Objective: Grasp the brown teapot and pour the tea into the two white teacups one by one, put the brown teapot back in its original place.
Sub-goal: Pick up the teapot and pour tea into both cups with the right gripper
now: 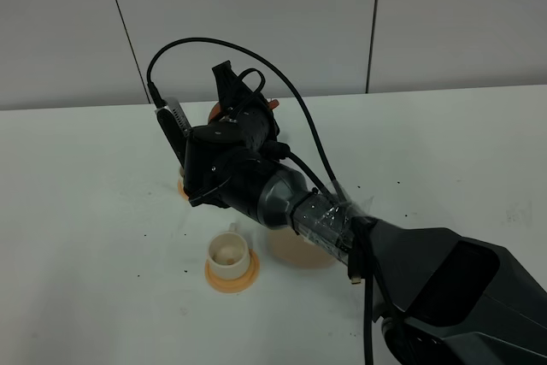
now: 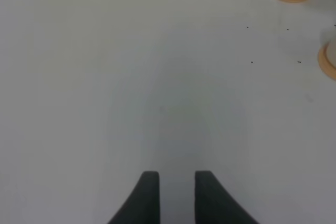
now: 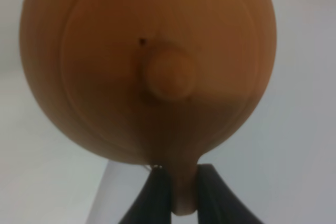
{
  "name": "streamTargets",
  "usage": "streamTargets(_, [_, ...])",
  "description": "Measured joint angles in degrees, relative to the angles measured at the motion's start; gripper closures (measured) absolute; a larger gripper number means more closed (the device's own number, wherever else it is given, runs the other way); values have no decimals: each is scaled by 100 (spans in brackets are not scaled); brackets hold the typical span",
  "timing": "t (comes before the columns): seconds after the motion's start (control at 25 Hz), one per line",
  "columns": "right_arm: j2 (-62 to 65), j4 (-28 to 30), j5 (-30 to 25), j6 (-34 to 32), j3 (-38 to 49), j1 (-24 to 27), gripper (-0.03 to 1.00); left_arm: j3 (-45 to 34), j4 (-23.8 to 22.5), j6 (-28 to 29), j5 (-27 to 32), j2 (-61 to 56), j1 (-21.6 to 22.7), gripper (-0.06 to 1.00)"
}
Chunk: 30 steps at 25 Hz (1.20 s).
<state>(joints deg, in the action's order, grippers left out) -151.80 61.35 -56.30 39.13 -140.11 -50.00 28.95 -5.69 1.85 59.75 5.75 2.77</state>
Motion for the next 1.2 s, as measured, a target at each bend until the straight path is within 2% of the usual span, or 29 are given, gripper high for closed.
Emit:
streamTargets(0.48, [-158, 237, 42, -105, 0, 0, 87, 0, 0, 0, 0, 0, 0, 71])
streamTargets(1.2, [-158, 256, 44, -153, 0, -5, 87, 0, 0, 0, 0, 0, 0, 71])
